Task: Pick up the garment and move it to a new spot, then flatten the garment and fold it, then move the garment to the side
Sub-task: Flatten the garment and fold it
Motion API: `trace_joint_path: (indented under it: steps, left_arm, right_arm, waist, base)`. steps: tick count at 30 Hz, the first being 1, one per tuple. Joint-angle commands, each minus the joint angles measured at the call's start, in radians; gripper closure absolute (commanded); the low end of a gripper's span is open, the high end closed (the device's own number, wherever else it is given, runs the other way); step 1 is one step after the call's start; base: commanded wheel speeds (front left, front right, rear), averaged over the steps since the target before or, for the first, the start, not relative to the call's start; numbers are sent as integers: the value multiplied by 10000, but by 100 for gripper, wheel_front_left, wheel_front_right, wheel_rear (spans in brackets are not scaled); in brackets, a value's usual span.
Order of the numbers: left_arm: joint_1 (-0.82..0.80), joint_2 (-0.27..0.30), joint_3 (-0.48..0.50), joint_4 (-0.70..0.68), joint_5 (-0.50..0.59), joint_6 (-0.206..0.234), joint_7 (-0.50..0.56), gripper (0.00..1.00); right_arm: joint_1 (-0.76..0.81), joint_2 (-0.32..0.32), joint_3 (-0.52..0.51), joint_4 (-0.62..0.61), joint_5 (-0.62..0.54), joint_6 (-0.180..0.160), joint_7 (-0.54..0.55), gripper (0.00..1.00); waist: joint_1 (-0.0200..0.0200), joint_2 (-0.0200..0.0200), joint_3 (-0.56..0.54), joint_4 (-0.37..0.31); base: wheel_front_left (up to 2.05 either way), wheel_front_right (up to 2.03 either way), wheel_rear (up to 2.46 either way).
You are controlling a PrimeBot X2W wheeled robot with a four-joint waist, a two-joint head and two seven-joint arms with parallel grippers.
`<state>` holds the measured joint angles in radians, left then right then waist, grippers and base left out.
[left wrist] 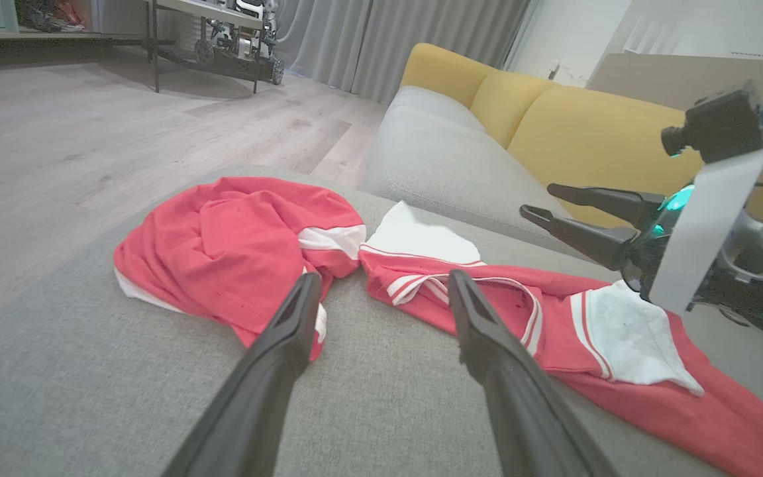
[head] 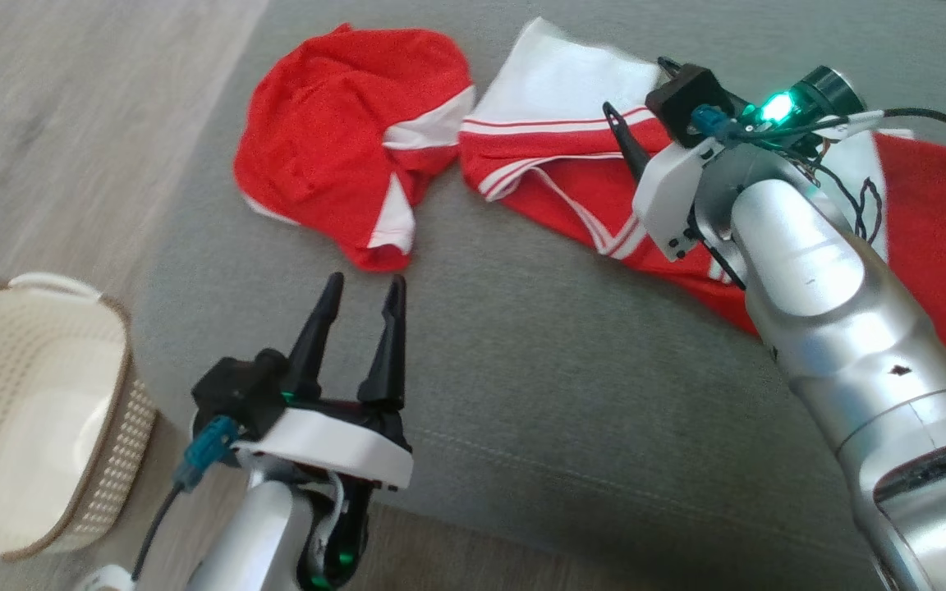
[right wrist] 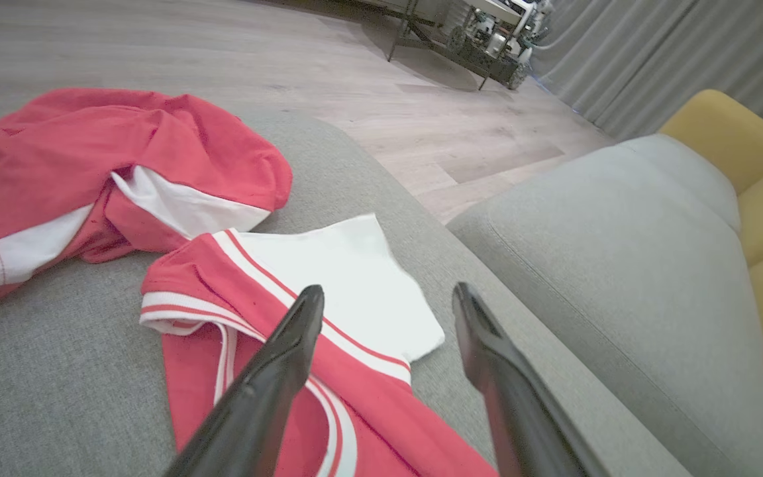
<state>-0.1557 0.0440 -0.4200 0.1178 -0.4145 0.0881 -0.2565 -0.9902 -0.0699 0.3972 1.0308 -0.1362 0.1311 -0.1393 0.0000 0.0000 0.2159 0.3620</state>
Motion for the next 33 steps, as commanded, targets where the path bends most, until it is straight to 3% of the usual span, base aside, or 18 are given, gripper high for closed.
trace_joint_path:
  steps: [1,8,15,17,26,33]
  left_arm:
    - [-450,62,452,-359,118,27,-53,0]
    - [-467,62,835,-414,308,-56,-53,0]
    - [-486,62,1095,-482,365,-128,-53,0]
    - [-486,62,1112,-476,371,-140,-53,0]
    - [-236,62,1378,-377,441,-203,-53,0]
    - [-143,62,1351,-261,428,-207,-53,0]
  right_arm:
    - [-383,196,13,-280,204,-4,-236,0]
    - [197,148,-1486,-534,700,-4,-1002,0]
    - [1998,81,-3024,-1722,1488,-4,-1211,0]
    - [2328,83,-3176,-2080,1616,-4,-1215,0]
    - [5853,150,-3329,-5873,2954,-4,-1222,0]
    - [6928,173,-3526,-6798,3261,-4,-1223,0]
  waist:
    - [0,0,-158,-440]
    - [0,0,-552,-1616]
    - [0,0,-770,-2650]
    - [0,0,-789,-2766]
    - [0,0,-732,-3639]
    - [0,0,-669,-3666]
  base:
    - [0,0,0]
    - [0,0,0]
    - [0,0,0]
    - [0,0,0]
    - [0,0,0]
    - [0,0,0]
